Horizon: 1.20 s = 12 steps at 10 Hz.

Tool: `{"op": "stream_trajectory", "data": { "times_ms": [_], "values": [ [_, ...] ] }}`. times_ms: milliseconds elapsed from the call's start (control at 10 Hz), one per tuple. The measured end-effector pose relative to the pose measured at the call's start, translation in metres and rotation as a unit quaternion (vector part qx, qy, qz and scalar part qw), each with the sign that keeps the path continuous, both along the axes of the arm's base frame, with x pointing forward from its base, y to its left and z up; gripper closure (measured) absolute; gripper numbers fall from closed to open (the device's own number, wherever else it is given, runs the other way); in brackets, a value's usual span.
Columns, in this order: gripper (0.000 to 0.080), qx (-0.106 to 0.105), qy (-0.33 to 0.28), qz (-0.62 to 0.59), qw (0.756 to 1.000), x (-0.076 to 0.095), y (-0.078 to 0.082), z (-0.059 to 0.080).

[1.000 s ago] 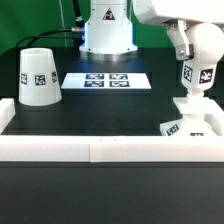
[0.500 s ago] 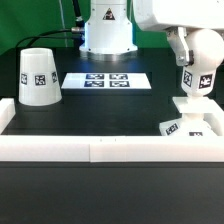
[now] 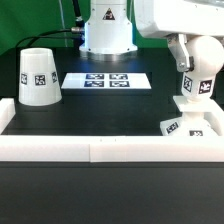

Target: Assemble lamp

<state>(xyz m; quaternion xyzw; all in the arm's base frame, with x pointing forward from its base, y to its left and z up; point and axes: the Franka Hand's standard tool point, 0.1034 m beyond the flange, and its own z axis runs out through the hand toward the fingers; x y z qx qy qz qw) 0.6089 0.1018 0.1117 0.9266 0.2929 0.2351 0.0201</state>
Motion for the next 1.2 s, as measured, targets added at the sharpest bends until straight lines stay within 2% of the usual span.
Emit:
{"op": "stream_trajectory", "data": {
  "times_ms": [500,600,700,900,1200],
  "values": [
    [0.0209,0.0,0.0,-0.002,1.0,-0.006,-0.001,0.001],
    [0.0122,0.0,0.002,-0.002,1.0,-0.006,-0.001,0.002],
    [0.0122,0.0,0.01,-0.002,1.0,-0.008,-0.001,0.004],
    [0.0101,0.002,0.021,-0.005,1.0,-0.01,0.002,0.01],
    [0.0101,0.001,0.032,-0.007,0.999,-0.01,-0.002,0.02]
  ]
}}
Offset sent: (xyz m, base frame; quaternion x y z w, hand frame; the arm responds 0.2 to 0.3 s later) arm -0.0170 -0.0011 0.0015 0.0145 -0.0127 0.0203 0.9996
